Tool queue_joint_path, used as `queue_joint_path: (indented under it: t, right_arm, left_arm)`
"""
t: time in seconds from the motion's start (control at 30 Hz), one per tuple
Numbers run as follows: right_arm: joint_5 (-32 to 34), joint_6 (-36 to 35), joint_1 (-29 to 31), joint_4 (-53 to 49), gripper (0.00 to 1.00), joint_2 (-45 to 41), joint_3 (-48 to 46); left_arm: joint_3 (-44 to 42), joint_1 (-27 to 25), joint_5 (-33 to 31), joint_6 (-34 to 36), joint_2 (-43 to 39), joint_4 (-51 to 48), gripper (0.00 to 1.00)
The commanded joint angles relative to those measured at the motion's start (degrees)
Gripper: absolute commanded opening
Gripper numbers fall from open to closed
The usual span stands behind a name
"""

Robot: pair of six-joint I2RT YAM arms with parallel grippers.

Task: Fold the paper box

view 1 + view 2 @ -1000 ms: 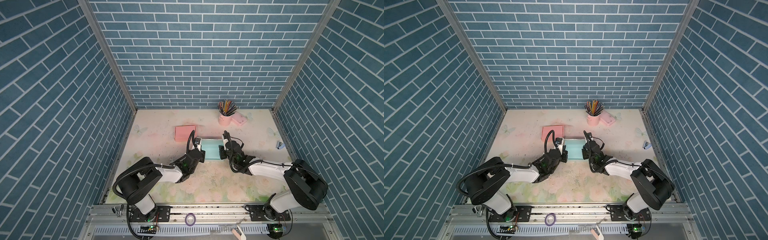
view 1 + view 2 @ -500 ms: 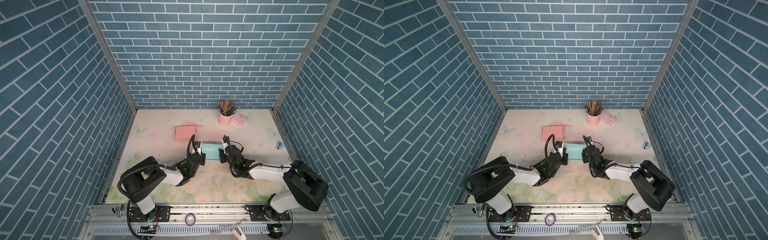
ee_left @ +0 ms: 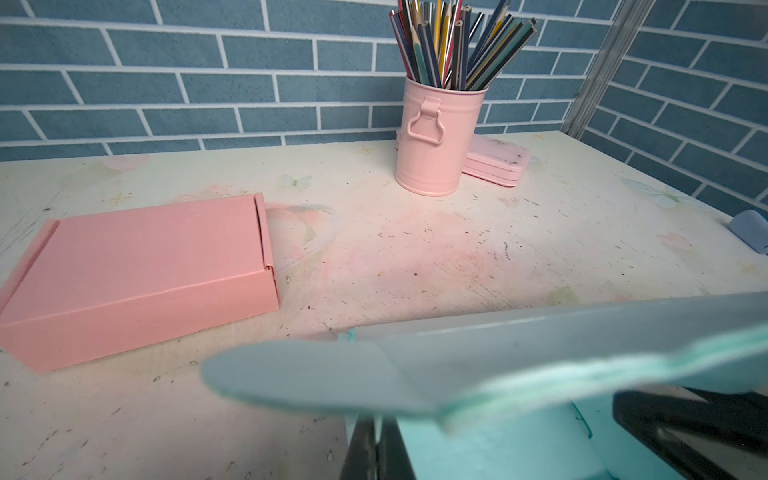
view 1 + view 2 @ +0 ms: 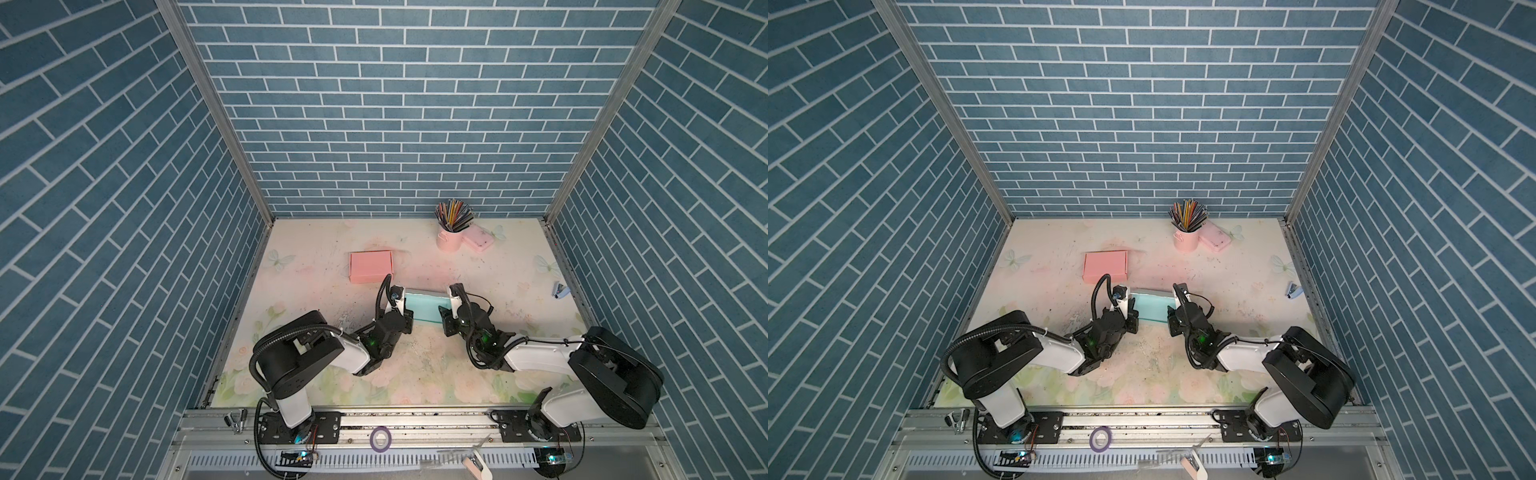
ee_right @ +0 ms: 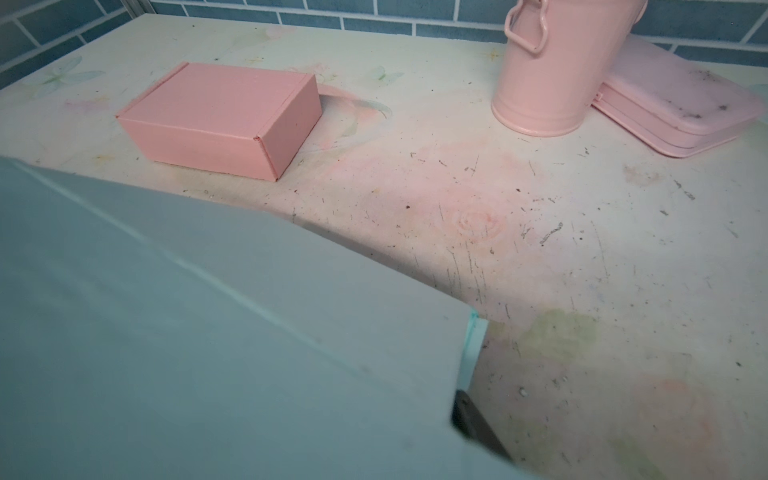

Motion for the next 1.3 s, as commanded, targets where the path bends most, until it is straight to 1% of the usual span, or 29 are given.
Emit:
queue_joint_path:
  t: [0.0,0.13,0.3,0.43,0.53,0.67,0.77,0.9,1.03,1.1,1.17,1.27]
  right_arm:
    - [-1.1,0.3,0.4,3.3,0.51,-3.7,-1.0]
    - [-1.3,0.4,0.4,0.9,0.57,-8.0,-2.4]
    - [-1.5,1.1,0.5,-2.9,0.63,-16.2,-5.7]
    - [-3.3,0.1,0.7,-7.9,0.63,-24.5,-6.6]
    - [-7.1,-3.8,2.2,-13.0,0.62,-29.6,-4.0]
    - [-11.1,-6.4,3.7,-16.8,0.61,-34.5,-0.5]
    - [-11.0,-6.2,3.8,-18.6,0.61,-36.7,1.7]
    - [-9.9,-5.4,3.8,-21.5,0.61,-37.7,4.9]
    - [-2.3,-1.8,3.6,-32.8,0.65,-34.4,12.3]
    - [-0.4,1.0,2.6,-38.6,0.67,-31.1,16.4]
    - [-1.2,3.9,0.3,-42.6,0.67,-27.1,19.6]
    - [-3.9,6.8,-3.1,-41.4,0.67,-23.1,20.2]
  left_arm:
    - [-0.7,-0.7,1.8,-1.6,1.8,-1.2,0.0]
    - [-0.7,-0.7,1.6,-2.1,3.2,-0.6,0.0]
    - [0.0,-0.7,1.4,-1.8,3.6,-1.6,0.0]
    - [0.5,-0.7,1.5,-1.8,4.2,-1.8,0.0]
    - [0.9,-0.7,1.8,-1.9,4.4,-2.0,0.0]
    - [1.7,-0.7,2.3,-1.9,4.3,-2.9,0.0]
    - [2.0,-0.7,2.3,-2.1,4.4,-3.3,0.0]
    - [2.1,-0.7,2.6,-2.6,4.2,-3.7,0.0]
    - [2.4,-0.6,3.5,-2.8,3.2,-4.6,0.01]
    - [2.6,-0.7,3.9,-2.9,2.7,-4.9,0.01]
    - [2.9,-0.7,4.2,-3.1,2.6,-5.2,0.01]
    - [2.9,-0.7,4.4,-3.2,2.6,-4.9,0.01]
